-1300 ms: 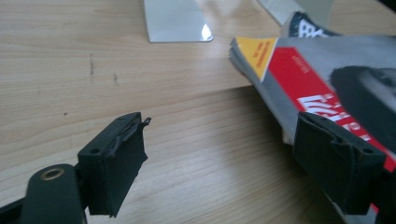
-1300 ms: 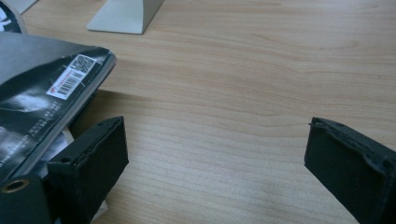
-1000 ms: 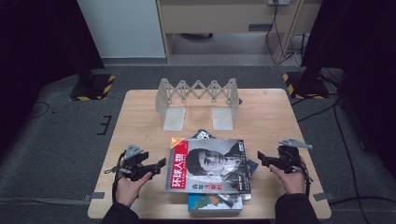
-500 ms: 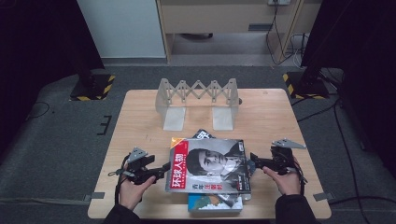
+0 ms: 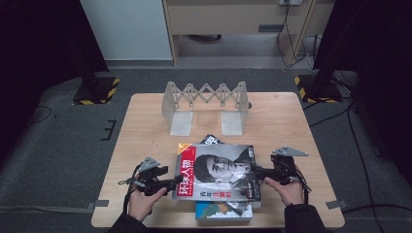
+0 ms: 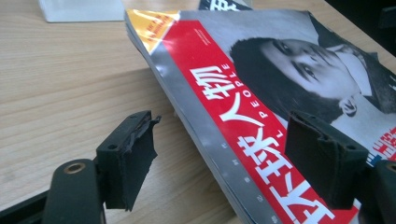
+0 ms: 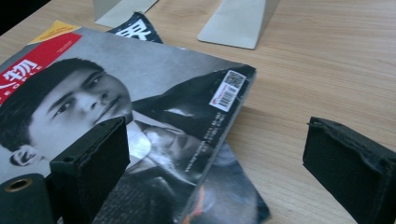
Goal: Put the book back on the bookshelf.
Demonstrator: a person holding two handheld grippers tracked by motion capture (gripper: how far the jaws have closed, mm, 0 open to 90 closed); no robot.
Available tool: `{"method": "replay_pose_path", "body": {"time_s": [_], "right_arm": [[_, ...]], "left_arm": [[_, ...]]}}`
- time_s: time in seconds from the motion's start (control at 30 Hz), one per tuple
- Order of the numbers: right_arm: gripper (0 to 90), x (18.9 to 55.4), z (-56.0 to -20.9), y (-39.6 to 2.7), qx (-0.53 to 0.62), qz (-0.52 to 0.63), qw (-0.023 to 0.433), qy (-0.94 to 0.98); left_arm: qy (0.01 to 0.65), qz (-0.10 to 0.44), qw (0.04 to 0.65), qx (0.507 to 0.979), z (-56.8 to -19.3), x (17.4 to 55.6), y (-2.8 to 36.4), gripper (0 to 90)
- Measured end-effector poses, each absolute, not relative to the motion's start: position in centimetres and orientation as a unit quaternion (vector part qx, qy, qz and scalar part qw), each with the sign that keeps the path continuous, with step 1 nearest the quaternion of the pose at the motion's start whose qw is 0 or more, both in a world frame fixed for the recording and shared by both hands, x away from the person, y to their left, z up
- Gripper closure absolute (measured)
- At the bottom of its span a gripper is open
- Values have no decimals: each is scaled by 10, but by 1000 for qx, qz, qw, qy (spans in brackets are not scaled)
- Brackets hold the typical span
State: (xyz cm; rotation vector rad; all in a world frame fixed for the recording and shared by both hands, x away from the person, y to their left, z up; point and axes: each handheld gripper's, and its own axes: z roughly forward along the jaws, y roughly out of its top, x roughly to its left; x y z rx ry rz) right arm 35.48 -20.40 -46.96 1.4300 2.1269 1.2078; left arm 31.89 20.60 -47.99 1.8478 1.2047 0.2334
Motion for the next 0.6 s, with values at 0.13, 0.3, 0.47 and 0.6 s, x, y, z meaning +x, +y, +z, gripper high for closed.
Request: {"method": "replay_pose_path", "body": {"time_s": [0.13,0.3,0.47,0.6], "right_arm": [[73,354,-471,-198,495,421,149,745],[79,353,-475,-190,488,417,136,755],[89,352,-478,-185,481,415,131,761],[90,352,-481,-183,478,412,126,765]], "left_arm": [[480,85,445,751,-482,319,203,231],[476,63,444,756,-485,320,200,213],[477,51,435,762,-489,321,199,208],[479,46,426,766,-491,320,198,212]]}}
